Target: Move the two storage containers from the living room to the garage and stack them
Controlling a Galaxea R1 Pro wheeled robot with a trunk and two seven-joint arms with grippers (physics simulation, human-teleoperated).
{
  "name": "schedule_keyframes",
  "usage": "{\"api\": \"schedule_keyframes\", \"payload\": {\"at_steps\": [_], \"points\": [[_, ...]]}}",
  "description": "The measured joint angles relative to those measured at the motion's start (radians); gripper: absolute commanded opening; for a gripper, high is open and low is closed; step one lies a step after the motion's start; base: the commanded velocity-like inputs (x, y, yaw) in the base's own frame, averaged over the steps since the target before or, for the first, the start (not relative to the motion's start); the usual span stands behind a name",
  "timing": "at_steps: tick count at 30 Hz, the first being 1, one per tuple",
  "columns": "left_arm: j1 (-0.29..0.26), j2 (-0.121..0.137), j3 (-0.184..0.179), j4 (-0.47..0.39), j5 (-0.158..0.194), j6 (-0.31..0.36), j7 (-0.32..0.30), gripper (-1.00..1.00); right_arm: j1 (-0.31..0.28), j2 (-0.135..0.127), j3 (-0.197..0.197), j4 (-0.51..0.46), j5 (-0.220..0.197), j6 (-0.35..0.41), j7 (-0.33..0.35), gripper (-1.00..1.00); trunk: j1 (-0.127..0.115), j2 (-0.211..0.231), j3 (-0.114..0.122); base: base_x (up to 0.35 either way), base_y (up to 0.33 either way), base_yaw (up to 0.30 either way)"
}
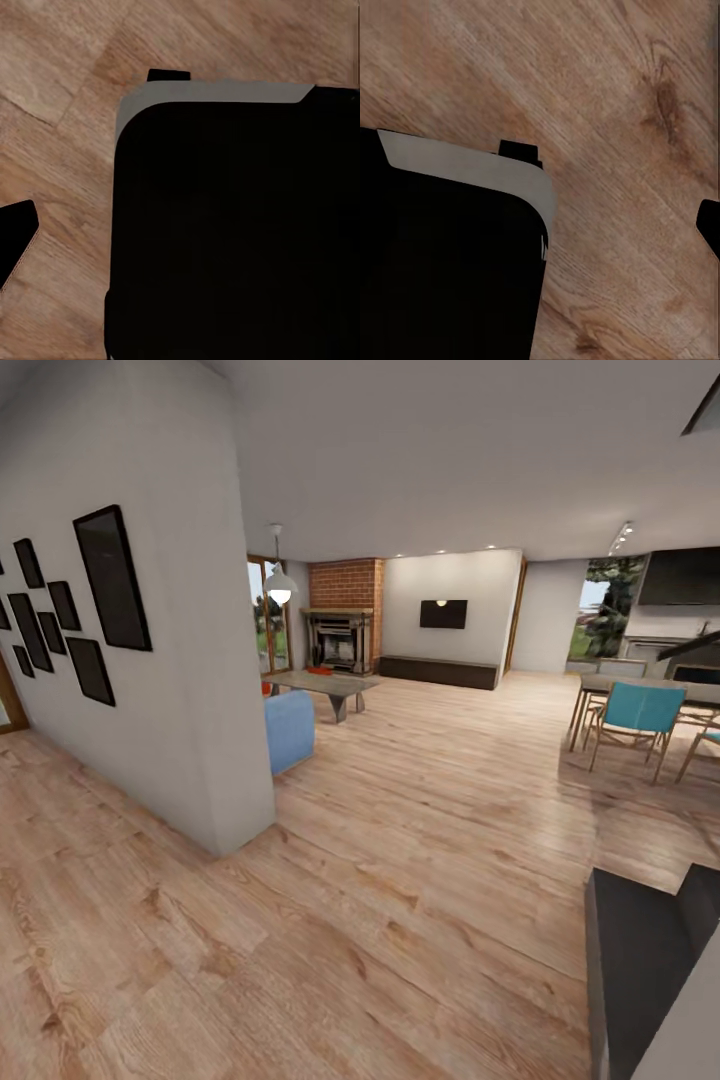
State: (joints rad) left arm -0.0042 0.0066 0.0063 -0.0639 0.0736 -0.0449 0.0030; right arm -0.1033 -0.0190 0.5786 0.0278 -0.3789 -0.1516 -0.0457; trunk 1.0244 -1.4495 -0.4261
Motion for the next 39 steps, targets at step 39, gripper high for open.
{"api": "schedule_keyframes", "payload": {"at_steps": [39], "points": [[0.0,0.0,0.0,0.0,0.0,0.0,0.0,1.0,0.0,0.002,0.001,0.0,0.0,-0.001,0.0,1.0,0.0,0.0,0.0,0.321,0.0,-0.006]]}}
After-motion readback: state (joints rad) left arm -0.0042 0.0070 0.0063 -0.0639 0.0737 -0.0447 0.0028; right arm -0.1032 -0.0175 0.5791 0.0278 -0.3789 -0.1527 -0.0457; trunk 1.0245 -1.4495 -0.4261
